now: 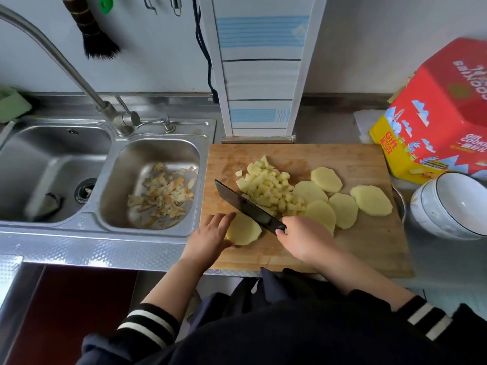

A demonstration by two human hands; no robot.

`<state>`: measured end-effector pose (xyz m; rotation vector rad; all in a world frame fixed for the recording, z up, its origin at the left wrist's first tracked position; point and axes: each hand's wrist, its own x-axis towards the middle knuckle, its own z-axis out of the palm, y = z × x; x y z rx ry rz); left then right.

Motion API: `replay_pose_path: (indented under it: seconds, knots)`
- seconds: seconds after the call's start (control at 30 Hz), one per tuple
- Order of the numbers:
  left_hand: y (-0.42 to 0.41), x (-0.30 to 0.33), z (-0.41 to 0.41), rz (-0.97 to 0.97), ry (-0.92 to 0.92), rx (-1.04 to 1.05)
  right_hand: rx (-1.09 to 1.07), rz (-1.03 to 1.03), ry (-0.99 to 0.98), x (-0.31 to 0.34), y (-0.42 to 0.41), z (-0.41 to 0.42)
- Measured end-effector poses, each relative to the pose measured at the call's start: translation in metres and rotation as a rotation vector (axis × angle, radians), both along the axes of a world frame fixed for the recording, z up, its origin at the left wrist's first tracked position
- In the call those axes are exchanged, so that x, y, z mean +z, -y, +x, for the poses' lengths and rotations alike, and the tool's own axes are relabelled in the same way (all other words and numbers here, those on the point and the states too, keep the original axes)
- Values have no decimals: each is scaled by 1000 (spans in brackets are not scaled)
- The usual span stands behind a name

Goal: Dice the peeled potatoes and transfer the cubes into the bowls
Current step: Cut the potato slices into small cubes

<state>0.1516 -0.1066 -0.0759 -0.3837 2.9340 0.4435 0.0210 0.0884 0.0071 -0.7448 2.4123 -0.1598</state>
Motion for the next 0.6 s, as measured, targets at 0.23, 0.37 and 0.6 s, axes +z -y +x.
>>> replay_pose_path:
  seconds: [0.23, 0.37, 0.6]
  knots:
    - [-11, 1, 1, -153, -152, -29, 30, 75, 1, 3, 0, 0]
    - [-42, 0, -12, -200, -373, -43, 36, 55, 11, 2, 1, -2]
    - [-51, -15, -22, -170, -367, 20, 120, -31, -110, 6, -7, 14]
